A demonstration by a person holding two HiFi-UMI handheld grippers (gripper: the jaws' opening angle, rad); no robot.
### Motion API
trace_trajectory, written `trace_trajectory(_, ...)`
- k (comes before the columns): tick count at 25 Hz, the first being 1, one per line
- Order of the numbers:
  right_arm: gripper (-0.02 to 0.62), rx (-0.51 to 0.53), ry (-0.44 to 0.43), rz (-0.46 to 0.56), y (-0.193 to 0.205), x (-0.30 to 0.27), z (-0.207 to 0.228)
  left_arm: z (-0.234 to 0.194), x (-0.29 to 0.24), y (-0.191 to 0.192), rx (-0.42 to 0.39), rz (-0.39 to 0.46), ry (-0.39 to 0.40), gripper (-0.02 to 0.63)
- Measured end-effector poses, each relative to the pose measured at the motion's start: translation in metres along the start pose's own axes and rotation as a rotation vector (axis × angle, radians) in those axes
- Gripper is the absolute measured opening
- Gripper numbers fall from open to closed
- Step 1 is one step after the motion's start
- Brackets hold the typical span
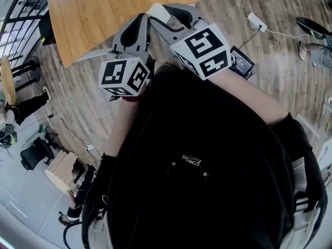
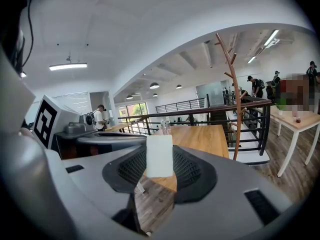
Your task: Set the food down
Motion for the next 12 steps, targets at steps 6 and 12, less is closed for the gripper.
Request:
trace_trajectory(6, 0.17, -0.021, -0.006, 0.0, -0.008, -0.009, 0.011, -0.007, -0.016, -0.005, 0.001, -0.011, 0.003, 0.005)
trace_trajectory(12, 0.17, -0.024, 0.034, 0.01, -0.014, -0.014, 0.035, -0.009, -0.041, -0.013, -0.01, -0.012, 0.043, 0.005)
Point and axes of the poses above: the fingertips, and each gripper's own axes: x backward along the fingers, z to its right, y out of its underside, the point moved 4 cm from there along x, backward along the fingers
